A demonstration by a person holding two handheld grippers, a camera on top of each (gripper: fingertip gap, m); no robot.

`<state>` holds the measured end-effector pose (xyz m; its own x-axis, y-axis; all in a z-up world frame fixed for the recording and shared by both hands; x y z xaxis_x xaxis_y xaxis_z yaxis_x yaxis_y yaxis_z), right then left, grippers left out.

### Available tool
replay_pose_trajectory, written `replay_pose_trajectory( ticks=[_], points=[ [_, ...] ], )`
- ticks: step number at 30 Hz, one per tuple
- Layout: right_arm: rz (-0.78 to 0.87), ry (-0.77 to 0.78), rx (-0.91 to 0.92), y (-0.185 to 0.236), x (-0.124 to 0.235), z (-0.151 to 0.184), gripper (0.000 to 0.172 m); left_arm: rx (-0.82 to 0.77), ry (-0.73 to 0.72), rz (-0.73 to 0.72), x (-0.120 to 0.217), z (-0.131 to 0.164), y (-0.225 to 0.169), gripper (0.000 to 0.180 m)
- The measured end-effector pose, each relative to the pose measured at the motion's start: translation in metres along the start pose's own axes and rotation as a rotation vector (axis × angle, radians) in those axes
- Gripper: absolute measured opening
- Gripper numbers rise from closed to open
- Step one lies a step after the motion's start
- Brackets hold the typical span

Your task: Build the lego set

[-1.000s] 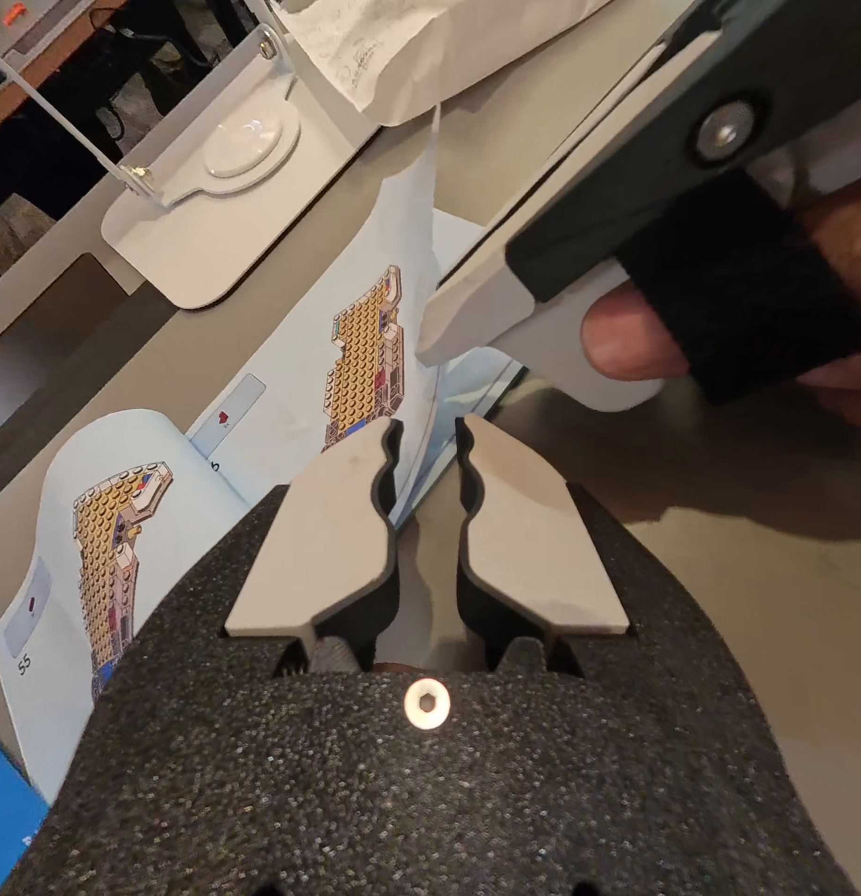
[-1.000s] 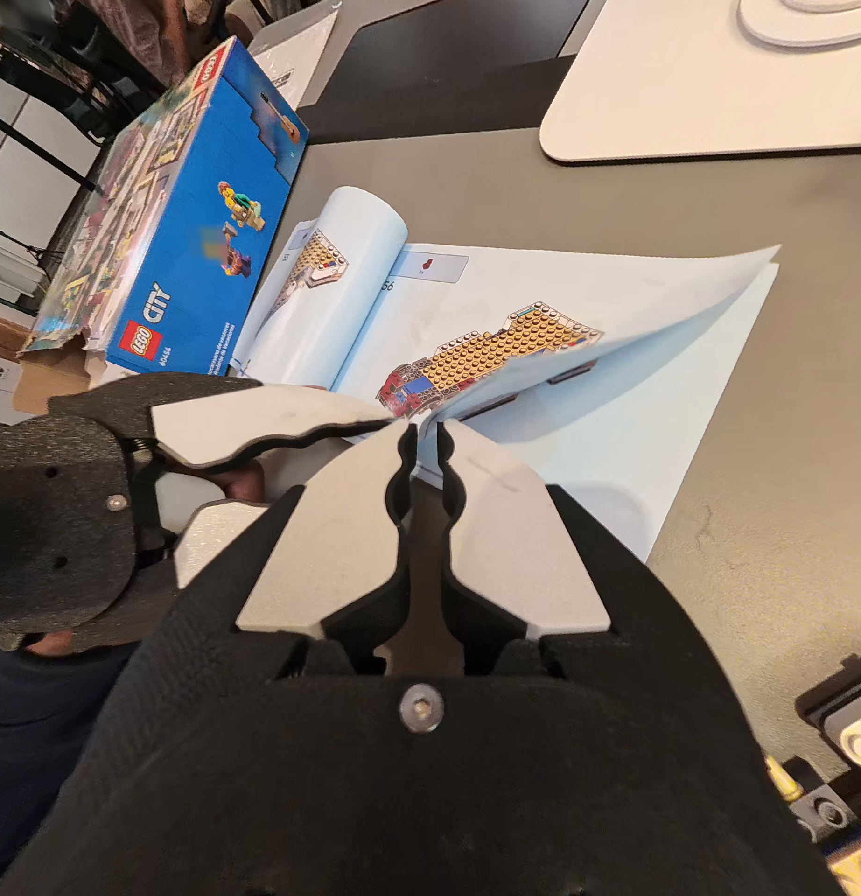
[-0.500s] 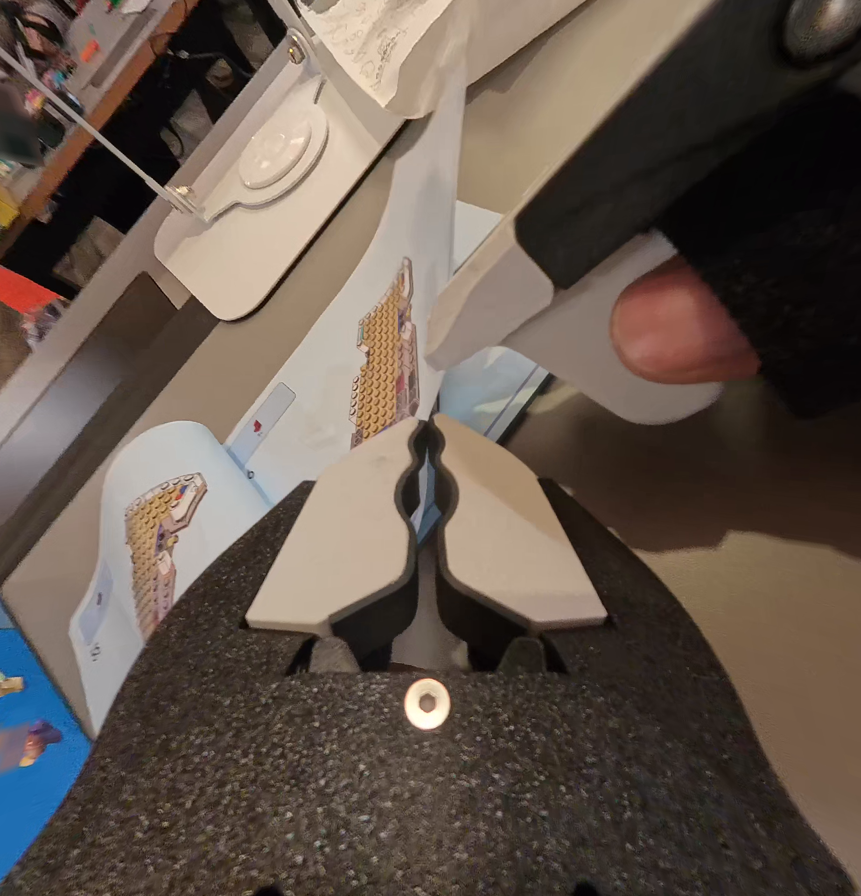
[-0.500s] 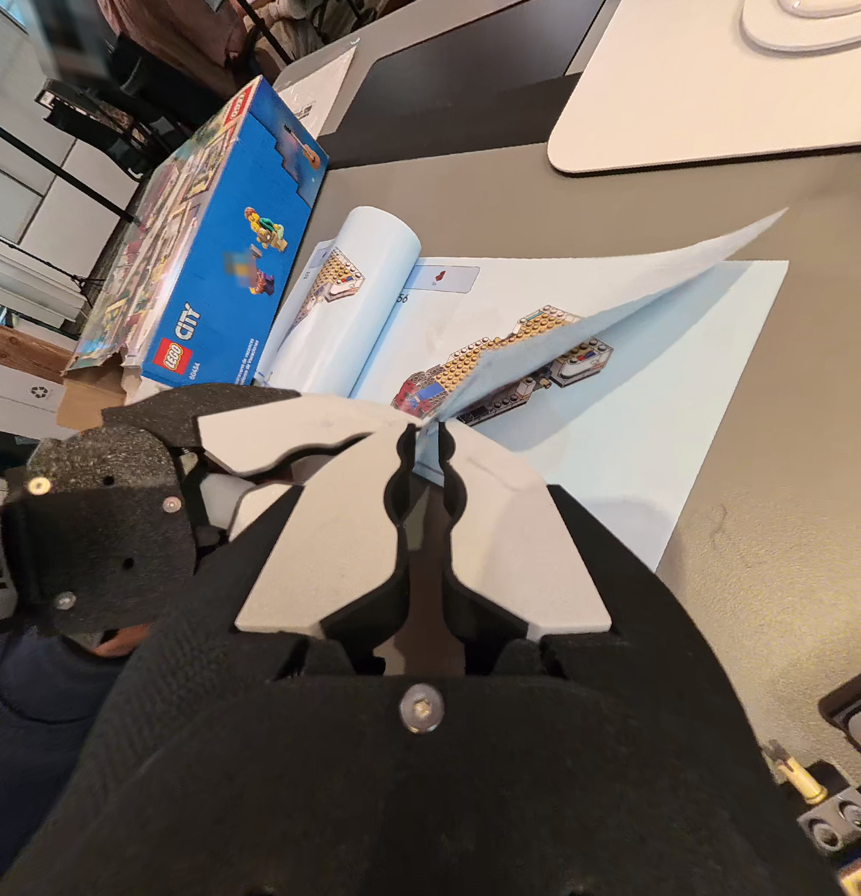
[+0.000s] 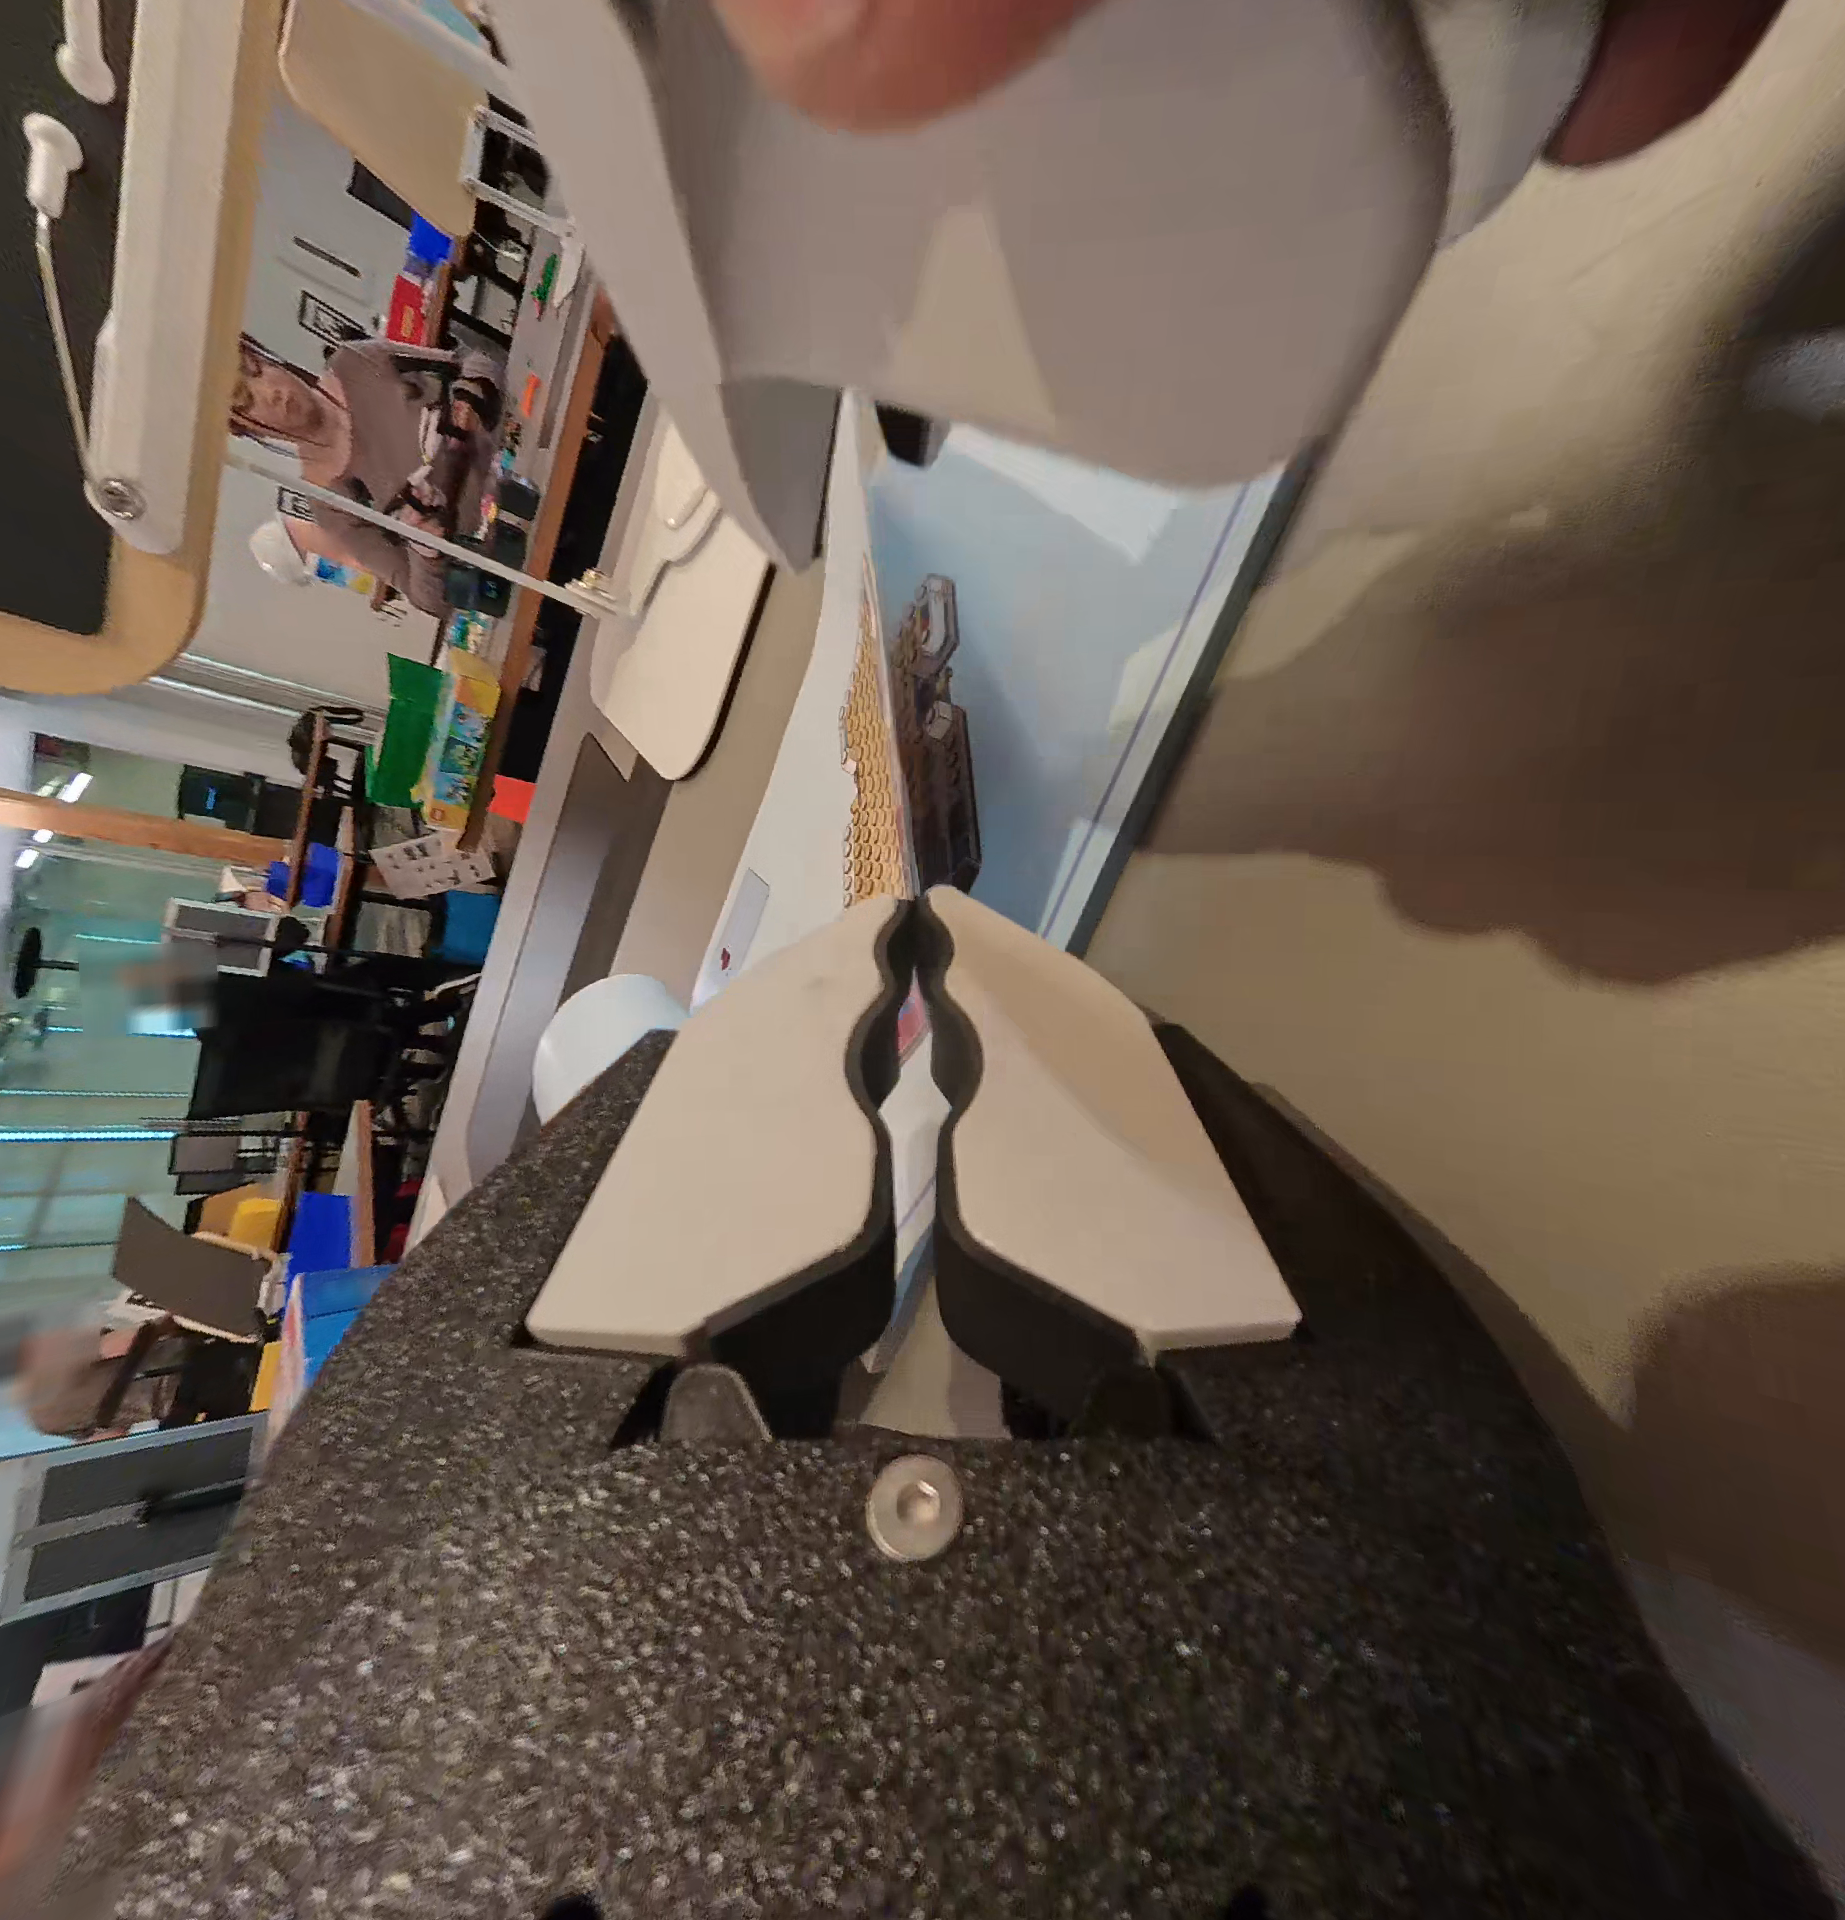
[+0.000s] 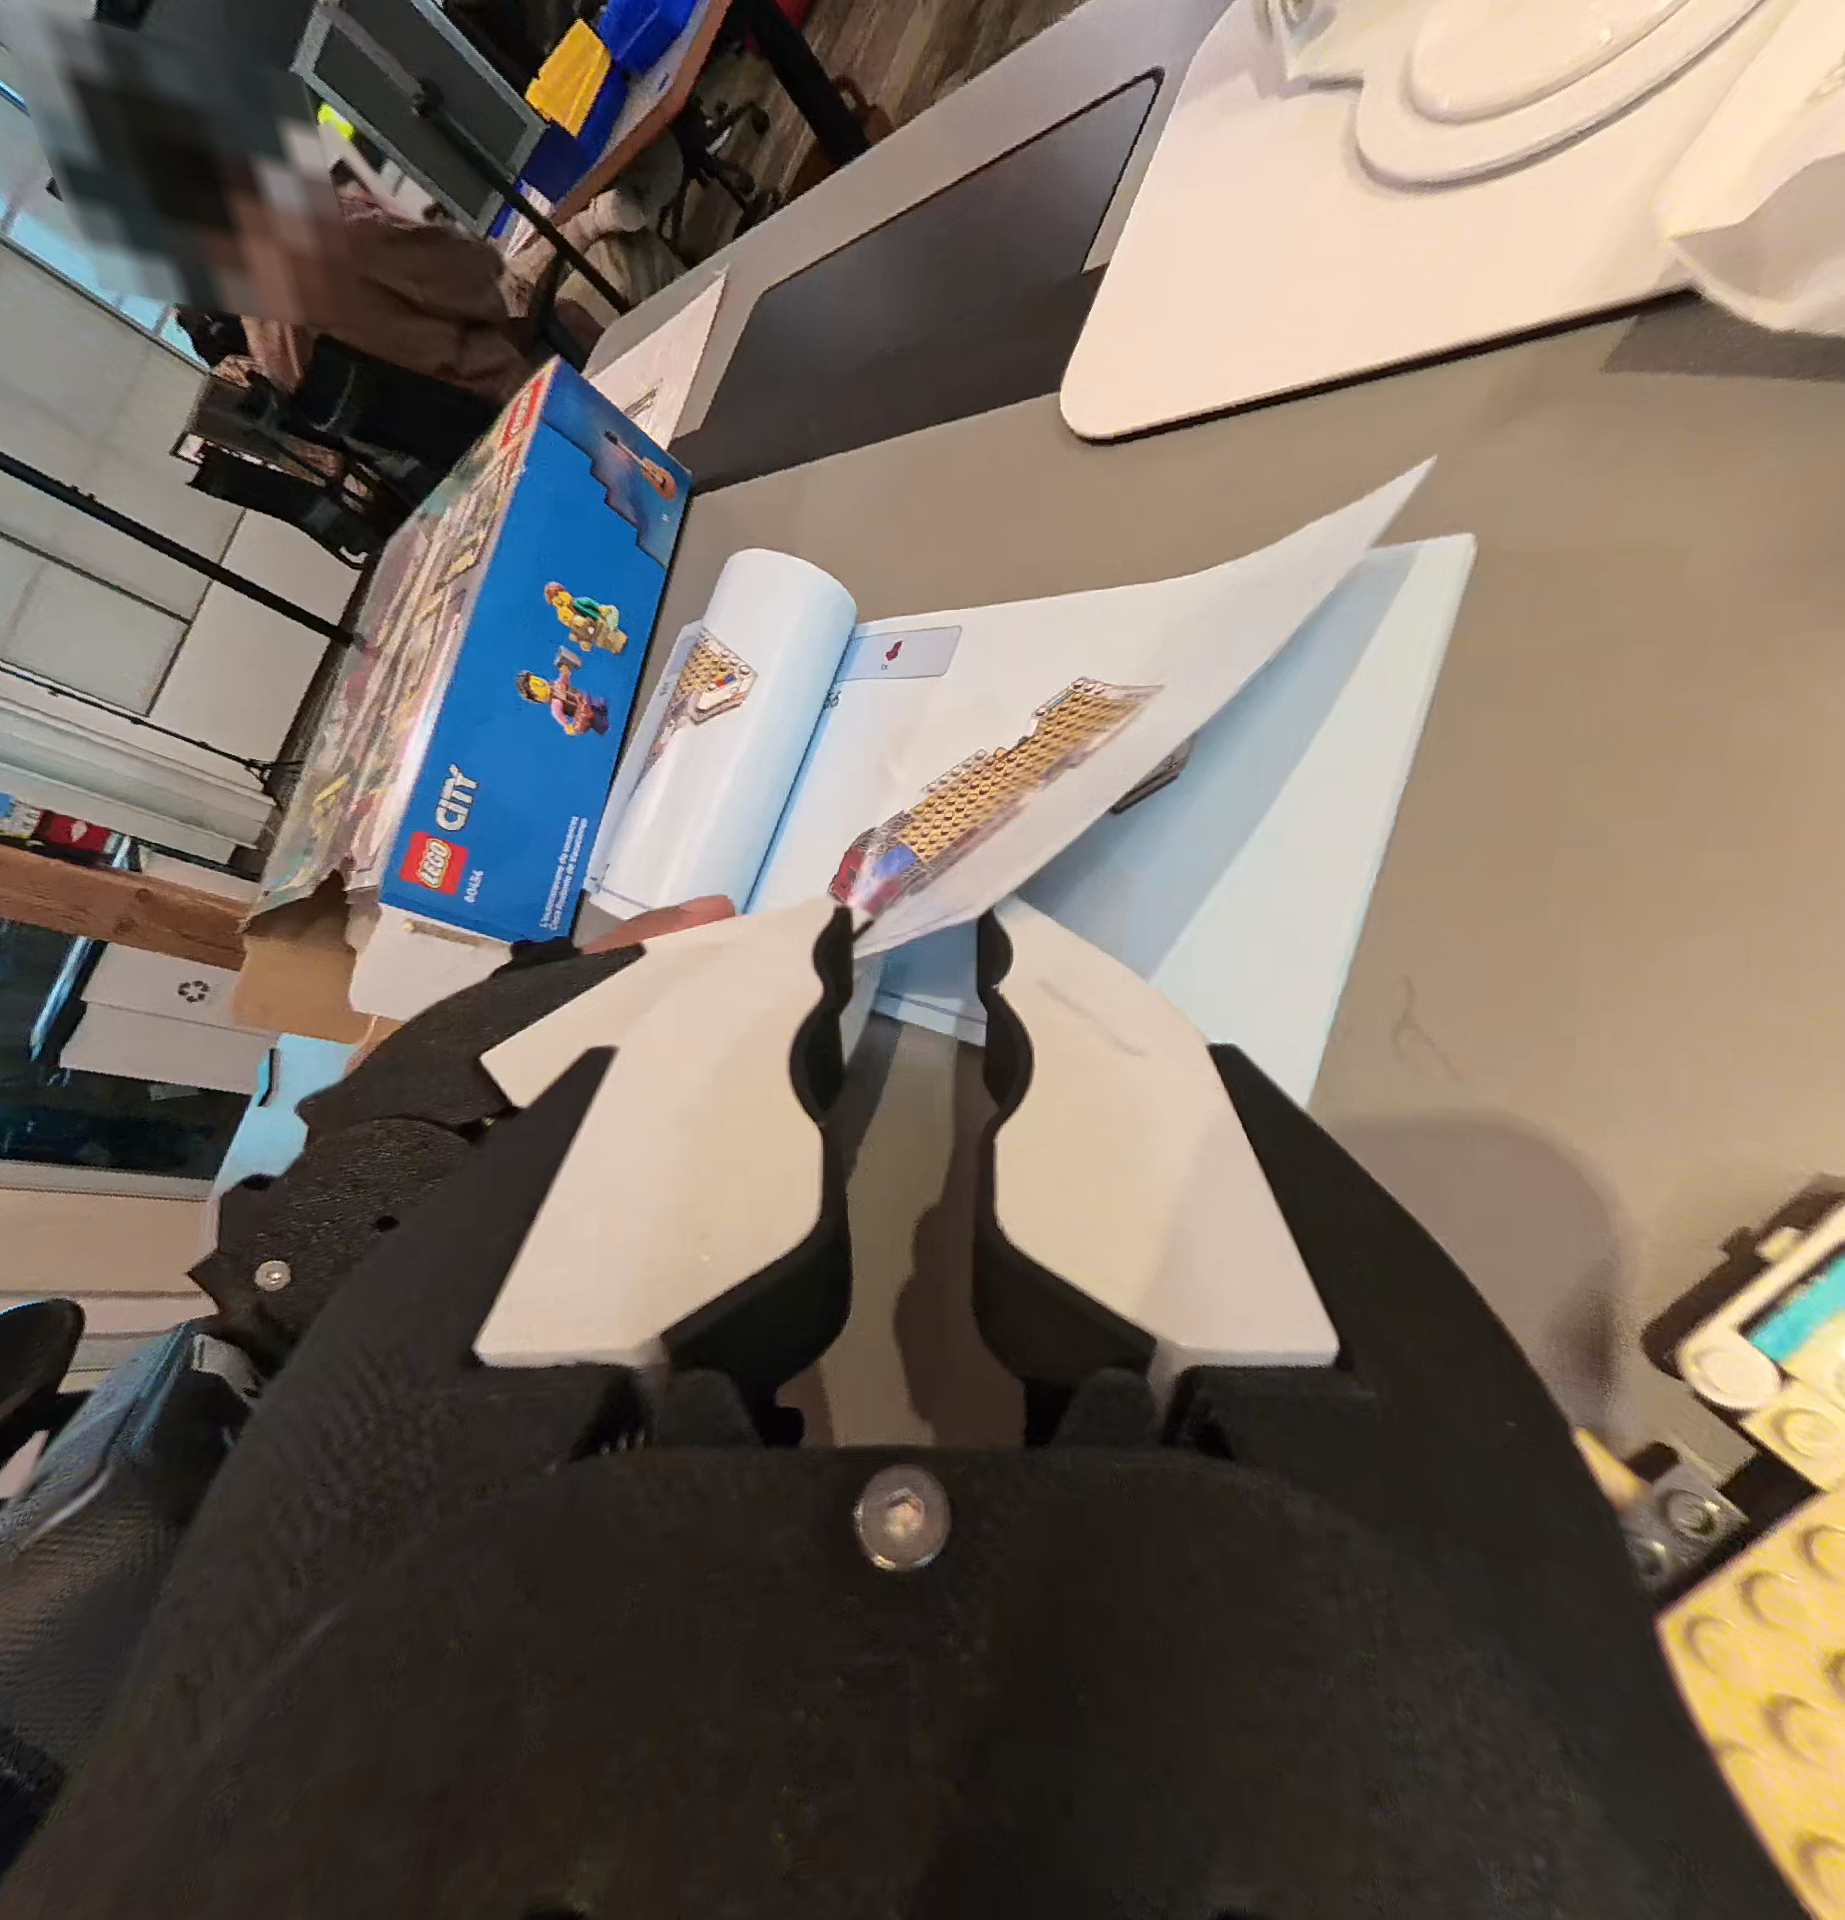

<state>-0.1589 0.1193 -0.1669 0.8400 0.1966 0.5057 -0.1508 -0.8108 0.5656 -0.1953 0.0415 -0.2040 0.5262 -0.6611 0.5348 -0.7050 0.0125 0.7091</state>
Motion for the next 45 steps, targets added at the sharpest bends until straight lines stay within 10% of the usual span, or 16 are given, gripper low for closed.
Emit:
replay_pose_trajectory(
  ticks=[36, 45],
  points=[
    [0.037, -0.010, 0.100, -0.004, 0.010, 0.006, 0.016, -0.024, -0.001, -0.029, 0.001, 0.000, 0.000, 0.000],
    [-0.056, -0.066, 0.189, 0.025, 0.005, 0.003, 0.018, 0.465, -0.149, -0.129, 0.034, 0.012, 0.044, 0.000]
  ],
)
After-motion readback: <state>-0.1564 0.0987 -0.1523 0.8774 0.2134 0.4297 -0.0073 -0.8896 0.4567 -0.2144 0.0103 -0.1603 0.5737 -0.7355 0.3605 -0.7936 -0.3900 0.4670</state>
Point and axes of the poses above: each gripper's, where its closed fingertips meet, x back along the fingers, z out of its underside, y = z × x across the jaws, the point moved 4 cm from there along x, back along the fingers, and after that the axes turned 6 degrees about z, right-handed, at the moved point
